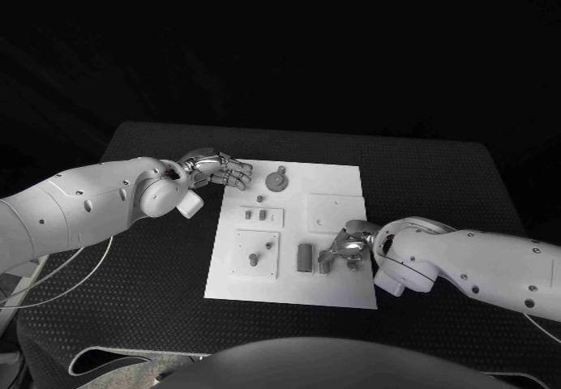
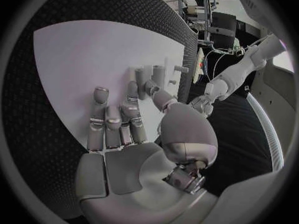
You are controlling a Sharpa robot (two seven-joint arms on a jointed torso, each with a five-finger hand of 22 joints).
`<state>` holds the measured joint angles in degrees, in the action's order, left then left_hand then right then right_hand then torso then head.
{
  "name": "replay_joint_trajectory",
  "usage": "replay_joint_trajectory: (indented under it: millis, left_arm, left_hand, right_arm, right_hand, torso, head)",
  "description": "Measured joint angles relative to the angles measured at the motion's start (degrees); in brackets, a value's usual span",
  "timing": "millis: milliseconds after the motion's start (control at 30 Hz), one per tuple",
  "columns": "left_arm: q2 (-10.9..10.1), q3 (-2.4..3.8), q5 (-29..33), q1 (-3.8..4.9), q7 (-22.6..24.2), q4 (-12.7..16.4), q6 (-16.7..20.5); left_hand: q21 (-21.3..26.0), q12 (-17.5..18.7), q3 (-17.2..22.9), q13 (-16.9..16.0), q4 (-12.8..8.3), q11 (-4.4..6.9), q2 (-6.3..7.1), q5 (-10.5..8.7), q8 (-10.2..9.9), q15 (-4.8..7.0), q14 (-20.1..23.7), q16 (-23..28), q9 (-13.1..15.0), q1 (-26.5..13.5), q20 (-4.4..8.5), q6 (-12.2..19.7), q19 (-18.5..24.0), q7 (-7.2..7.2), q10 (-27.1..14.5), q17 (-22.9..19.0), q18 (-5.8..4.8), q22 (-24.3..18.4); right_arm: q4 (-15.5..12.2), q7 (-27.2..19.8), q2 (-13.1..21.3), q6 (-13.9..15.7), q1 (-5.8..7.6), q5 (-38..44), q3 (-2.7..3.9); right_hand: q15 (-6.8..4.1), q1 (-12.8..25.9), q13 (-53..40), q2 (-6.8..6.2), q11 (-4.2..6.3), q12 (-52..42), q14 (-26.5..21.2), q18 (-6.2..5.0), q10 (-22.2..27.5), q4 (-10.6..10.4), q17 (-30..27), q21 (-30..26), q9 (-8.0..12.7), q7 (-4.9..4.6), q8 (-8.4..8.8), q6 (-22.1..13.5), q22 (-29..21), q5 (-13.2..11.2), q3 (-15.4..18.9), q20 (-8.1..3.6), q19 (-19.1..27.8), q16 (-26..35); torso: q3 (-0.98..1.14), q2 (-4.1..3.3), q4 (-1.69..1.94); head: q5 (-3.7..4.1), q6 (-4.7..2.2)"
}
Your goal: Assemble the parts on the task board
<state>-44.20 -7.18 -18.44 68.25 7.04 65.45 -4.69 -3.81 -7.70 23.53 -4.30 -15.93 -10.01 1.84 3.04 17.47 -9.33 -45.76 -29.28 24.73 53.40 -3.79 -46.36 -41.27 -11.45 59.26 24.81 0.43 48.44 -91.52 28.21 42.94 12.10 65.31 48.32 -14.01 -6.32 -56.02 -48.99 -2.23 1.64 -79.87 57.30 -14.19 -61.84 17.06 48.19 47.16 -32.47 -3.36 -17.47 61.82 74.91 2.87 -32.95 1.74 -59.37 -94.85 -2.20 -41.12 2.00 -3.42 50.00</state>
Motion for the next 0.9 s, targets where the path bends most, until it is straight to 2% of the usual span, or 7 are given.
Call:
replay_joint_trajectory:
  millis: [167,300,567,800,900]
  left_arm:
    - [0.0,0.0,0.0,0.0,0.0,0.0,0.0]
    - [0.0,0.0,0.0,0.0,-0.1,0.0,0.0]
    - [0.1,0.0,-0.1,0.0,-0.2,0.0,0.0]
    - [0.0,0.0,-0.3,0.0,-0.3,0.0,0.0]
    - [0.0,0.0,-0.3,0.0,-0.3,0.0,0.0]
  left_hand:
    - [0.0,0.0,0.0,0.0,0.0,0.0,0.0,0.0,0.0,0.0,0.0,0.0,0.1,0.0,0.0,0.0,0.0,0.0,0.0,0.0,0.0,0.0]
    - [0.0,0.0,0.0,0.0,0.0,0.0,0.0,0.0,0.0,0.0,0.0,0.0,0.0,0.0,0.0,0.0,0.0,0.0,0.0,0.1,0.0,0.0]
    - [0.0,0.0,0.0,0.0,0.0,0.0,0.0,0.0,0.0,0.0,0.0,0.0,0.0,0.0,0.0,0.0,0.0,0.0,0.0,0.1,0.0,0.0]
    - [0.0,0.0,-0.2,0.0,-0.2,0.0,0.0,0.0,0.0,0.0,0.0,0.0,0.0,0.0,0.0,0.2,0.0,-0.21,0.0,0.1,0.0,0.0]
    - [0.0,0.0,-0.2,0.0,-0.2,0.0,0.0,0.0,0.0,0.0,0.0,0.0,0.0,0.0,0.0,0.2,0.0,-0.21,0.0,0.1,0.0,0.0]
  right_arm:
    - [0.4,0.0,-0.3,-0.3,0.03,-0.3,0.02]
    - [0.5,0.0,-0.3,-0.4,0.04,-0.6,0.02]
    - [0.6,-0.3,-0.2,-0.7,0.07,-0.9,0.02]
    - [0.6,-0.5,-0.2,-0.8,0.06,-1.0,0.01]
    - [0.6,-0.6,-0.2,-0.9,0.06,-1.0,0.01]
  right_hand:
    - [-0.03,0.0,0.0,0.0,0.0,0.0,0.0,0.0,0.0,-0.3,-0.1,0.0,0.0,-0.02,0.07,0.0,0.0,0.0,0.3,0.0,0.0,0.0]
    - [-0.03,0.6,0.0,0.66,0.0,0.3,0.0,0.0,0.0,-0.6,-0.2,0.0,0.0,-0.09,0.39,0.1,0.0,0.0,1.6,0.0,0.0,0.0]
    - [-0.06,4.6,0.4,-3.36,-0.44,1.4,-0.1,0.0,0.4,-1.6,-0.5,-1.0,0.0,-0.09,1.19,0.1,0.0,0.2,0.9,0.22,-0.2,0.0]
    - [-0.02,6.0,0.5,-4.73,-0.72,1.6,-0.6,0.0,0.7,-2.3,-0.6,-1.3,0.0,-0.1,1.19,0.1,0.0,0.2,0.2,0.22,-0.2,0.0]
    - [0.0,6.0,0.5,-4.8,-0.92,1.6,-0.6,0.0,0.9,-2.5,-0.6,-1.6,0.0,-0.1,1.19,0.1,0.0,0.2,-0.1,0.22,-0.2,0.0]
  torso:
    - [0.0,-0.02,-0.01]
    - [0.04,-0.02,-0.01]
    - [0.05,-0.02,-0.03]
    - [0.06,-0.03,-0.04]
    - [0.04,-0.03,-0.03]
  head:
    - [0.0,0.0]
    - [-0.04,0.0]
    - [-0.05,0.0]
    - [-0.07,0.0]
    - [-0.07,0.0]
